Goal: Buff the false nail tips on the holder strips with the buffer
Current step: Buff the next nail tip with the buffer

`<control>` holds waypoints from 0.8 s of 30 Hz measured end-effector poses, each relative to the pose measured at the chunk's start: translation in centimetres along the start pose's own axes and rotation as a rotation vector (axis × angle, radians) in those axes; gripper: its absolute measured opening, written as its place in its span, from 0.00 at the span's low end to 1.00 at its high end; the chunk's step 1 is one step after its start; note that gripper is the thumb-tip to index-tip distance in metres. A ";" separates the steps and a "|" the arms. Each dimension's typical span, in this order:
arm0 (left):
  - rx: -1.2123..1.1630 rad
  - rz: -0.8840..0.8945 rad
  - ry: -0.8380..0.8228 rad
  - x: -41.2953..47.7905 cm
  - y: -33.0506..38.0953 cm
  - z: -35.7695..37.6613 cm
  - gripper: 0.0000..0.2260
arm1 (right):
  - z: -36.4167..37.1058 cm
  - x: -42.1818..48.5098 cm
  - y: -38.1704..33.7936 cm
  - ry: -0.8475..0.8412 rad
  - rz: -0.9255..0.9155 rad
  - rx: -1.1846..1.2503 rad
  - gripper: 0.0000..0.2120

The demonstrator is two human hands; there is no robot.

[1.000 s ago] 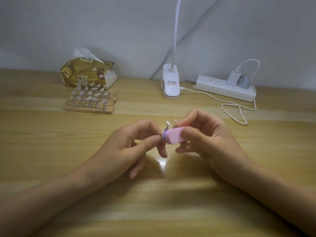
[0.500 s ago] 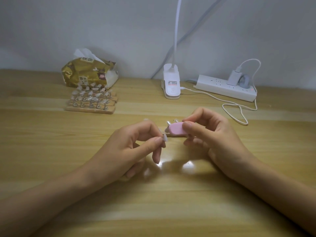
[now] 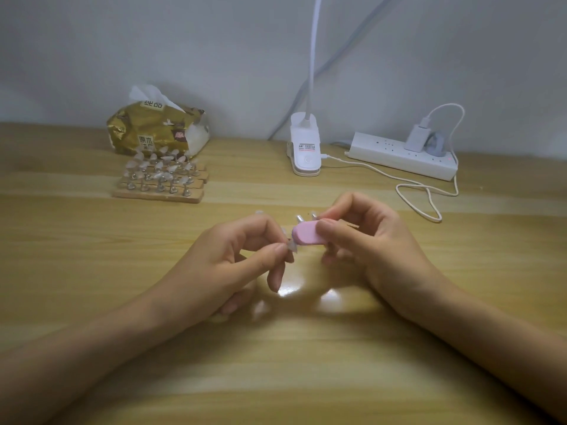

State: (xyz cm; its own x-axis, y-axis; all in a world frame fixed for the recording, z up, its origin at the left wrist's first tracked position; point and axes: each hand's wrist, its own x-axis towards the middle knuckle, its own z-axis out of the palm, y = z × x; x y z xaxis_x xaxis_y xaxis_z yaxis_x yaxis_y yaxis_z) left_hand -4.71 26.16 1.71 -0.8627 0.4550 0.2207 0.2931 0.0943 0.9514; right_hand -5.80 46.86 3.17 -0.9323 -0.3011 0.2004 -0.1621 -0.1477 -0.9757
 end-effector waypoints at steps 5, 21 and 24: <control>0.016 0.022 -0.043 -0.1 0.1 0.2 0.08 | 0.0 0.1 0.2 -0.031 0.051 0.122 0.09; 0.053 0.056 -0.087 0.0 0.0 0.2 0.08 | 0.1 0.0 0.1 -0.143 0.038 0.028 0.05; 0.032 0.060 -0.093 0.0 -0.1 0.2 0.07 | 0.2 -0.1 0.0 -0.159 0.041 0.050 0.05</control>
State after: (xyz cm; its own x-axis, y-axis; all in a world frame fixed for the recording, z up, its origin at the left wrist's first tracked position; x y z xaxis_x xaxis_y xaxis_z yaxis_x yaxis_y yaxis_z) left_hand -4.65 26.28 1.60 -0.8016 0.5409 0.2547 0.3574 0.0920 0.9294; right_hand -5.69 46.72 3.15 -0.8741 -0.4528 0.1757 -0.1045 -0.1780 -0.9785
